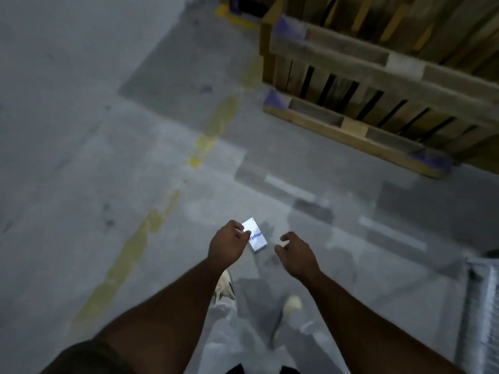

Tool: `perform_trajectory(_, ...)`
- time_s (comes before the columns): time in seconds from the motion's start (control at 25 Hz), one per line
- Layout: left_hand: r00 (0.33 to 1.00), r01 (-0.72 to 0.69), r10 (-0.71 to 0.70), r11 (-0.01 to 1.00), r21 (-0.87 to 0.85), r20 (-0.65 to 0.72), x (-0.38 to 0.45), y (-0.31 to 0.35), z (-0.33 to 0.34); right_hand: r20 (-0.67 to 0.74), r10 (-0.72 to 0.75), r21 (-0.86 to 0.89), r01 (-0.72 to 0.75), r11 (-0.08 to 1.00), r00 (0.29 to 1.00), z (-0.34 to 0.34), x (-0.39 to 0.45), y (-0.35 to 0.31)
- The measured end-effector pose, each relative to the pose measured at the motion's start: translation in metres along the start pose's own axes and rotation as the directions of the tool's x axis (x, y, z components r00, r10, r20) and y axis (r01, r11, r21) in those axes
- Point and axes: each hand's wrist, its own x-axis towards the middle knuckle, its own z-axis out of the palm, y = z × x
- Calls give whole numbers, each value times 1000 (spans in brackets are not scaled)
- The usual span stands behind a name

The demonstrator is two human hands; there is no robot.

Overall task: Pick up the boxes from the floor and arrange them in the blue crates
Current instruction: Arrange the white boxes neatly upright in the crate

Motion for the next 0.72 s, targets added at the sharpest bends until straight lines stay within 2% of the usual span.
perform_trajectory(0.2,989,140,-133,982,-125,63,102,-29,76,7,80,33,-80,996,997,59,106,33)
perform_trajectory(0.36,963,271,-263,935,-230,66,195,-108,175,-23,111,-6,-111,994,994,143,242,86)
perform_trajectory(0.48,924,375,-352,909,-184,147,244,-174,229,-18,112,-27,-112,993,994,212,328,123)
perform_trajectory(0.72,905,401,-383,913,-71,184,333,-259,287,-12,59,-251,-60,966,998,344,427,183)
